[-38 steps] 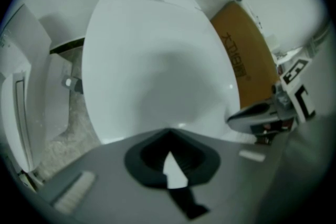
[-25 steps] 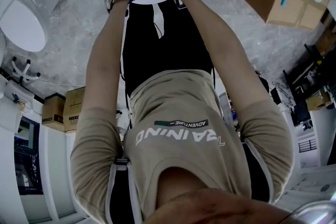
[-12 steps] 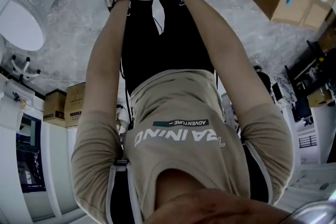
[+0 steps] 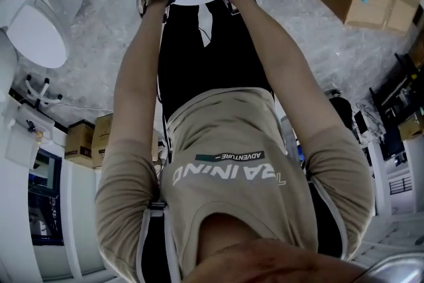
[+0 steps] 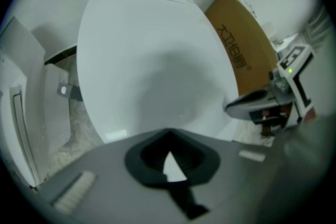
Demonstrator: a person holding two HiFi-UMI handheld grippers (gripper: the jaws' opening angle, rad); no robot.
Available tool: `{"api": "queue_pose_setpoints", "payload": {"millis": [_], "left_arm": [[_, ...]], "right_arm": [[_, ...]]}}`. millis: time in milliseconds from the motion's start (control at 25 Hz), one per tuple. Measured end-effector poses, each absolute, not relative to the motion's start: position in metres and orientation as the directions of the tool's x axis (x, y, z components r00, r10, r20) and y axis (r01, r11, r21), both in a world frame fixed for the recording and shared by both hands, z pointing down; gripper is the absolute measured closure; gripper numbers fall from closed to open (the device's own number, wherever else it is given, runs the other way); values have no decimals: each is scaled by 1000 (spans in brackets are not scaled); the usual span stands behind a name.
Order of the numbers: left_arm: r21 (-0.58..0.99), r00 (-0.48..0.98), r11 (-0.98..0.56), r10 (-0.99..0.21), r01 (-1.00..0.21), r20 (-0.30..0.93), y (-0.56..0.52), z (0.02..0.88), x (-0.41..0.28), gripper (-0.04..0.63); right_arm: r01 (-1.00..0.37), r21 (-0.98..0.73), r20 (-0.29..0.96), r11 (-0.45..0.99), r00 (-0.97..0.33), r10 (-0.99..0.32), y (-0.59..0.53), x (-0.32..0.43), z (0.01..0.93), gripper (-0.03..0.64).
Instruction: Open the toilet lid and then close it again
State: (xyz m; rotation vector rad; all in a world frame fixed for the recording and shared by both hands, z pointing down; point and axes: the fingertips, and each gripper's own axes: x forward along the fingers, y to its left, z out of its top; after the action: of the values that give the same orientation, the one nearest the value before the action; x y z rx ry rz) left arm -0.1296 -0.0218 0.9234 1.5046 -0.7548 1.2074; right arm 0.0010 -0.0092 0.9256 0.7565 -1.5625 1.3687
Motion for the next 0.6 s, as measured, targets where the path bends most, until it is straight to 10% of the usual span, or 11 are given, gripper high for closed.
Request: {"api": "queue_pose_setpoints", "payload": {"millis": [600], "left_arm": [[383, 429, -337, -71, -860, 900, -62, 799, -124, 594]], "right_arm": [[-852, -443, 885, 277, -465, -16, -25, -2, 803, 606]]}}
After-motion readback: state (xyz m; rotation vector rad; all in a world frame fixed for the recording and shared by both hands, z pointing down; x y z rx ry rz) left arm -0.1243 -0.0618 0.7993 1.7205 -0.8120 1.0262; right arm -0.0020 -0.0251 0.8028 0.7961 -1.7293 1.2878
